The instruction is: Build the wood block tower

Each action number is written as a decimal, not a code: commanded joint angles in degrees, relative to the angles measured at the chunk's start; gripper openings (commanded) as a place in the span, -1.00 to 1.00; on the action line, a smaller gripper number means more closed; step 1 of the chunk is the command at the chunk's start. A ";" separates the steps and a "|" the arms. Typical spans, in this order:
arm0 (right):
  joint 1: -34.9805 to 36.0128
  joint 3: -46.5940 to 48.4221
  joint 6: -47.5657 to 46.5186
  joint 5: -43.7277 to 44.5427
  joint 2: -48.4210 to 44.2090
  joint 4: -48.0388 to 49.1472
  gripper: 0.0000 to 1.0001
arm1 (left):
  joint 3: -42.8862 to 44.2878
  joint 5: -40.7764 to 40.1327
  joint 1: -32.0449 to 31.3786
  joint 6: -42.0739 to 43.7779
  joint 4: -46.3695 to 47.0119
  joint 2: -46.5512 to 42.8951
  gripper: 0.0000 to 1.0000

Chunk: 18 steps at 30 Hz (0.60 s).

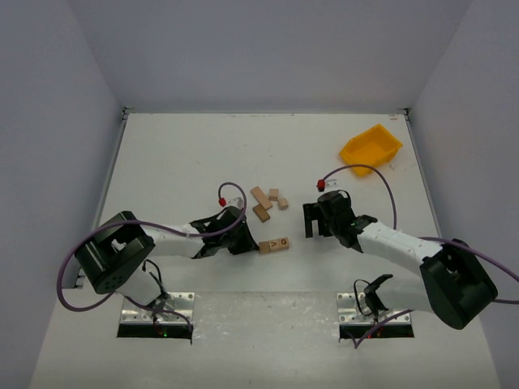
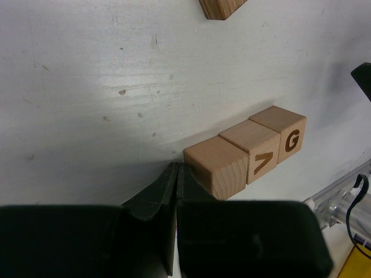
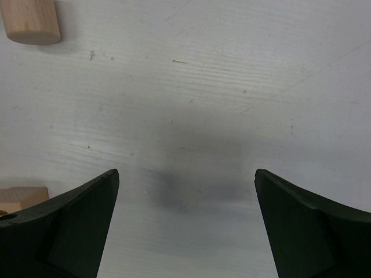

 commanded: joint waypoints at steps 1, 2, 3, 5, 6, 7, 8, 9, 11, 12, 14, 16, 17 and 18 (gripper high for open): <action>-0.41 2.56 0.91 1.29 0.34 0.36 0.97 | -2.50 -0.39 -0.77 -2.90 2.01 -3.05 -1.00; -0.41 2.51 0.94 1.36 0.14 0.31 0.97 | -2.68 -0.42 -0.92 -3.06 2.10 -3.48 -1.00; -0.36 2.33 1.00 1.43 -0.08 0.27 0.97 | -2.85 -0.42 -0.93 -3.04 2.18 -3.86 -1.00; -0.41 2.05 1.16 1.36 -0.99 0.29 0.97 | -2.88 -0.76 -1.02 -3.16 2.15 -4.44 -1.00; -0.41 1.89 1.24 1.40 -1.33 0.33 0.97 | -2.81 -1.41 -1.10 -3.12 2.19 -4.45 -1.00; -0.41 1.75 1.30 1.46 -1.65 0.36 0.97 | -2.71 -1.88 -1.17 -3.07 2.23 -4.39 -1.00; -0.41 1.64 1.30 1.57 -1.87 0.36 0.97 | -2.55 -1.78 -1.23 -2.96 2.29 -4.18 -1.00; -0.41 1.60 1.35 1.61 -1.95 0.36 0.97 | -2.49 -1.69 -1.30 -2.86 2.31 -4.10 -1.00; -0.37 1.51 1.30 1.73 -2.13 0.36 0.97 | -2.17 -1.43 -1.51 -2.69 2.45 -3.65 -1.00; -0.36 1.51 1.34 1.70 -2.08 0.36 0.97 | -2.09 -1.35 -1.65 -2.65 2.53 -3.43 -1.00; -0.32 1.58 1.30 1.78 -2.13 0.36 0.97 | -1.89 -1.29 -2.16 -2.55 2.85 -3.11 -1.00; -0.38 1.46 1.35 1.78 -2.18 0.36 0.97 | -1.91 -1.11 -2.30 -2.53 3.18 -2.99 -1.00; -0.41 1.42 1.38 1.78 -2.25 0.36 0.97 | -1.87 -1.01 -2.34 -2.56 3.39 -2.86 -1.00; -0.41 1.39 1.42 1.78 -2.34 0.36 0.97 | -1.84 -0.98 -2.42 -2.53 3.48 -2.60 -1.00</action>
